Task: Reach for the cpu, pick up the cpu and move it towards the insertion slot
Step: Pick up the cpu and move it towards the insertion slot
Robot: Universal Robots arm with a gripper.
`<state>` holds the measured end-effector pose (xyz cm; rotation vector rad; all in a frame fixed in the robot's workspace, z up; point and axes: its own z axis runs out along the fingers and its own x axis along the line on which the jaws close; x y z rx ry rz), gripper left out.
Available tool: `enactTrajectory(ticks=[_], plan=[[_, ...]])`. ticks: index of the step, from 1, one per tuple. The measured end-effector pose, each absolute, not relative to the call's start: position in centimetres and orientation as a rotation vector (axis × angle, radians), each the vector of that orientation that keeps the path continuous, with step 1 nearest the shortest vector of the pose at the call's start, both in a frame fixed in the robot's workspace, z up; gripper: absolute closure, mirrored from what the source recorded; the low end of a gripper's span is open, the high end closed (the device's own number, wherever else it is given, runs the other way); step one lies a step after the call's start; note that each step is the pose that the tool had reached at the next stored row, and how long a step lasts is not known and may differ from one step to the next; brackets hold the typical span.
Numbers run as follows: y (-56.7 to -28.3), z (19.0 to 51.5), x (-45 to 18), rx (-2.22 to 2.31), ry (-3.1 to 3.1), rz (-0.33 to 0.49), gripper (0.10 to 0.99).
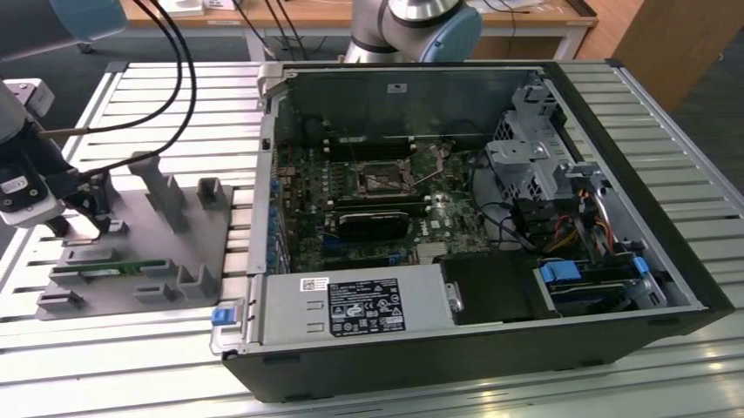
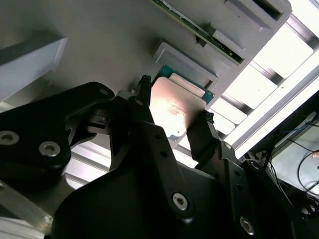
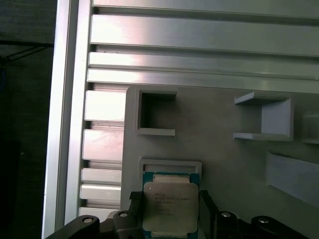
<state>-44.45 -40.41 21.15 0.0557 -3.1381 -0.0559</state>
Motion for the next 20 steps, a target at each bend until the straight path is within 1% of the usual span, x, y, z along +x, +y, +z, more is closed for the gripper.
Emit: enactTrajectory(ticks=[9,20], plan=[[-40.4,21.6,-44.4,0.056,-3.138,-0.056,0.545],[-40.4,23.0,-44.4,0.056,-3.138,-0.056,0.545]])
